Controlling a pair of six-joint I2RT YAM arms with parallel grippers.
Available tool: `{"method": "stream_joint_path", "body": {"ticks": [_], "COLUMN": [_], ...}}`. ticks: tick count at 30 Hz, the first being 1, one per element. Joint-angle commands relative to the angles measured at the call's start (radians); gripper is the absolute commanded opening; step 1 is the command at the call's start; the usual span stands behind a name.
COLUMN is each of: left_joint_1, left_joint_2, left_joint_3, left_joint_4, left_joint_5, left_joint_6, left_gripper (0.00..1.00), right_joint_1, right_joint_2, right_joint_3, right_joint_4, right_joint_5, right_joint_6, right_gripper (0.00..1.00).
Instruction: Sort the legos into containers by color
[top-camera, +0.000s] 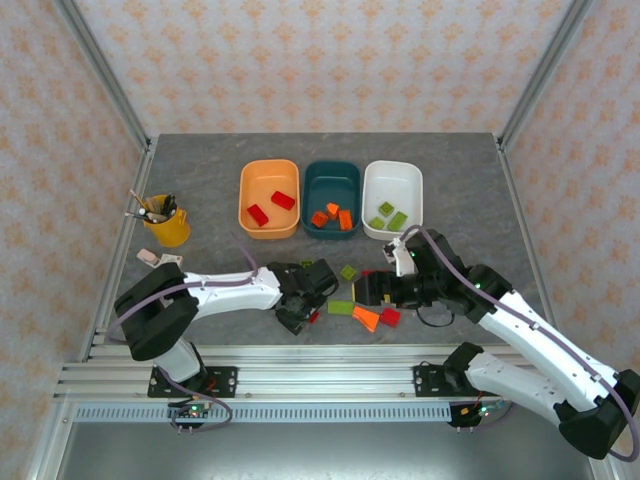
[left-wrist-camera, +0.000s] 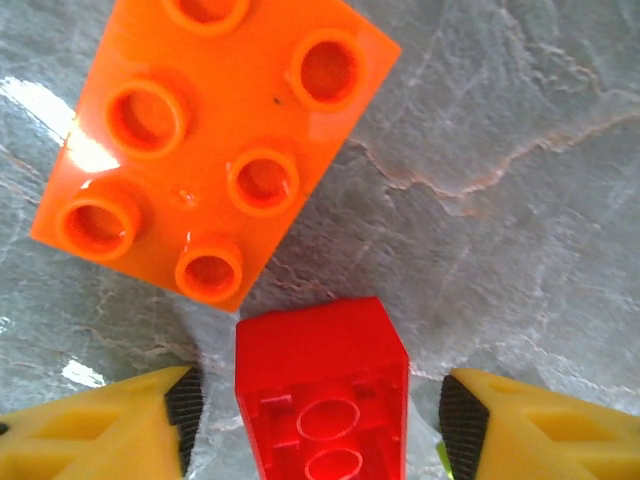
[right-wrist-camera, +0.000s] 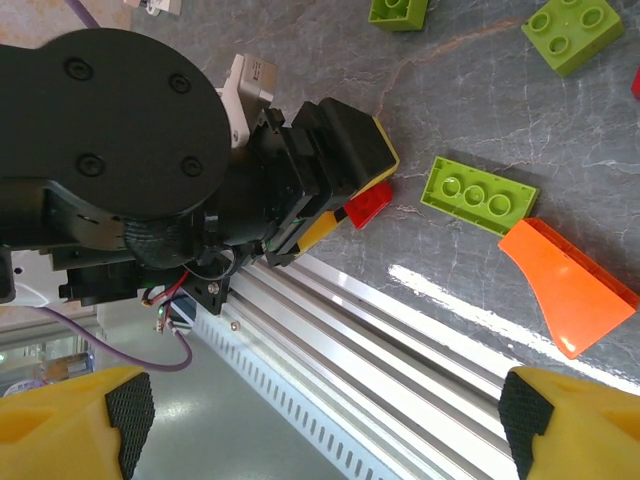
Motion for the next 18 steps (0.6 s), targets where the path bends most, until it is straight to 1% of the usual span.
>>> {"method": "stream_joint_path", "body": {"ticks": [1, 5, 9, 13, 15, 18], "left_joint_1": [-0.005, -0.004, -0.001, 0.009, 0.019, 0.059], "left_joint_2": [0.026, 0.06, 0.07, 0.054, 0.037, -0.004], "left_joint_3": [0.028, 0.045, 0.066, 0.136, 0.197, 0.301], "left_joint_4": [-0.009, -0.017, -0.023, -0.095, -0.155, -0.264], "left_joint_5": [-0.033, -0.036, -0.058, -0.102, -0.134, -0.196], "left_joint_6": [-0.011, 0.002, 0.023, 0.092, 0.153, 0.267], "left_gripper": [0.59, 0.5, 0.37, 0.34, 0.33, 0.31], "right_joint_1": [0.004, 0.004, 0.004, 0.004, 0.004, 0.004], "right_joint_2": [-0.014, -0.013, -0.013, -0.016, -0.022, -0.024], "right_joint_3": [-0.014, -0.019, -0.019, -0.004, 0.017, 0.077], "right_joint_4": [-0.014, -0.013, -0.01, -0.014, -0.019, -0.01], "right_joint_5": [0.03, 0.037, 0.041, 0.054, 0.076, 0.136], "right_joint_6": [0.018, 0.024, 0.025, 0.021, 0.015, 0.011], "right_gripper": [0.9, 0.9, 0.89, 0.88, 0.88, 0.88]}}
